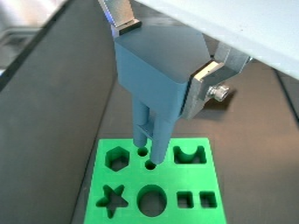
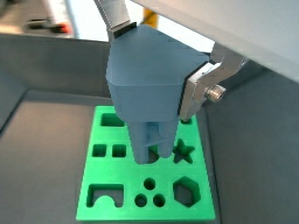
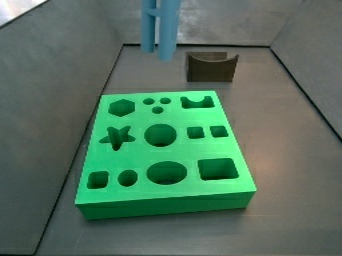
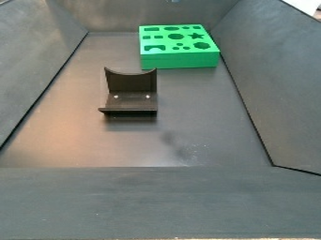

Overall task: Pick up the 3 prong object. Move up. Move to above the board. Insert the 3 prong object.
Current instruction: Insert the 3 prong object.

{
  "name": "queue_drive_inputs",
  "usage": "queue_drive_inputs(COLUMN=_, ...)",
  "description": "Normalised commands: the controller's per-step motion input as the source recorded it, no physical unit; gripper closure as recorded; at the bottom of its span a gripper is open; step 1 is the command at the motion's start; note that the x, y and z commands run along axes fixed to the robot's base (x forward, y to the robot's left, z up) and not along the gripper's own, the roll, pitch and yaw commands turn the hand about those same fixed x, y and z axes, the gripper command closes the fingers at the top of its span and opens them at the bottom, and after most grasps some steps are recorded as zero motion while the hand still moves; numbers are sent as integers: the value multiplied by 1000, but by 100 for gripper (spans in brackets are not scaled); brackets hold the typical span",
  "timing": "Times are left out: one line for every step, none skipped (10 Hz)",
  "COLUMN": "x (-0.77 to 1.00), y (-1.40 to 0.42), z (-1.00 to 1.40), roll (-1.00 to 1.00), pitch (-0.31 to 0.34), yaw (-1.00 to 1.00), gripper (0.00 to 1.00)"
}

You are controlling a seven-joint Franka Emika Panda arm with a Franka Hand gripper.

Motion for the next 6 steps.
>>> queue_drive_inputs(x=0, y=166, z=-137, roll=0, pitch=0, yaw=-823, gripper=100)
queue_drive_inputs(x=0, y=-3, z=0, roll=0, pitch=0, yaw=-6, gripper=100)
queue_drive_inputs(x=174, y=234, z=-206, roll=0, pitch=0, yaw=-431, gripper=100)
queue_drive_inputs(x=189, y=446, z=-449, roll=0, pitch=0, yaw=-577, gripper=100)
queue_drive_inputs(x=206, y=414, z=-431, roll=0, pitch=0, yaw=-569, gripper=100)
queue_drive_inputs(x=189, y=340, z=-397, roll=0, pitch=0, yaw=-546, gripper=100)
